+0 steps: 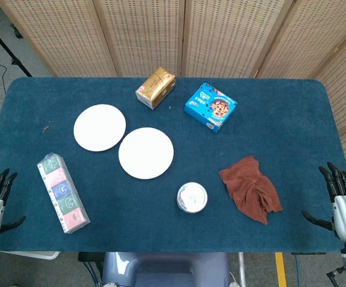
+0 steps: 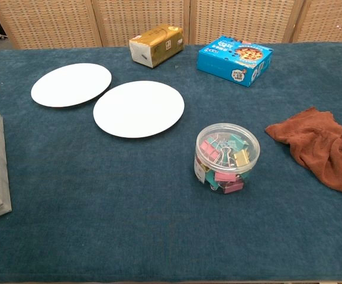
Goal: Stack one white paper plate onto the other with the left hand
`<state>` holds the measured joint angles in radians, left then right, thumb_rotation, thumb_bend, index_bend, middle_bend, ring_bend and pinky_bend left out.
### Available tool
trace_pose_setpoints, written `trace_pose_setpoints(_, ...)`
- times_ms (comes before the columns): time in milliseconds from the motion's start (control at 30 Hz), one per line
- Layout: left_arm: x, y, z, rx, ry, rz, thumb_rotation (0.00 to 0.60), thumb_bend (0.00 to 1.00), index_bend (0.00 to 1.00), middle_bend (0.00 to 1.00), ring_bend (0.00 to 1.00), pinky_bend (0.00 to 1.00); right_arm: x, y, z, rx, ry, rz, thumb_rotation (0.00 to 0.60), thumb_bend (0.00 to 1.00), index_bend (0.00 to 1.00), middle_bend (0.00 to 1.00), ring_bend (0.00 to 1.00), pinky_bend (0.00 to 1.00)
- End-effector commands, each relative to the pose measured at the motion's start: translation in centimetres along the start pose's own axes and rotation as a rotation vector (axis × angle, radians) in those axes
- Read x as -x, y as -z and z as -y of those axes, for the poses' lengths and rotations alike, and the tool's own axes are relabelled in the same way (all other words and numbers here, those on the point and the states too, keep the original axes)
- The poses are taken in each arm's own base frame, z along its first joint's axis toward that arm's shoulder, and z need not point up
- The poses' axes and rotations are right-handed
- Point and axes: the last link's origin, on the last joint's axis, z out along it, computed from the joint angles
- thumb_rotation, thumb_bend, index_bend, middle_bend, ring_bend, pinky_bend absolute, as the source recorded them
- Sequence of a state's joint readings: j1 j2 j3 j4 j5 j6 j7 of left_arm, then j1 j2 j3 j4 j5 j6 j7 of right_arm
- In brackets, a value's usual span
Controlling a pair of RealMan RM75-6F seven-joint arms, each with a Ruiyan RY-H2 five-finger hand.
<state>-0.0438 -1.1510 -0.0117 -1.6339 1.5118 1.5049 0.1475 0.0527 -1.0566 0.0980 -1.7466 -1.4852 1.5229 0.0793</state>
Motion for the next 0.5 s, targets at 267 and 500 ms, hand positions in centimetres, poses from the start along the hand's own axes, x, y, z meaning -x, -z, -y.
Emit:
trace_pose_setpoints(267, 0.7, -0.3, -0.5, 0.022, 0.002, 0.004, 0.600, 0.00, 0.00, 0.00, 0.00, 0.00, -0.6, 0.0, -0.2, -0.001, -0.028, -0.008, 0.600, 0.00, 0.00, 0.00, 0.00, 0.00)
trace_pose_setpoints(500, 1.2, -2.8, -3.8, 0.202, 0.099, -0.002, 0.600, 0.00, 0.00, 0.00, 0.00, 0.00, -0.7, 0.0, -0.2, -0.001, -0.036, 0.007, 0.600, 0.00, 0.00, 0.00, 0.00, 0.00)
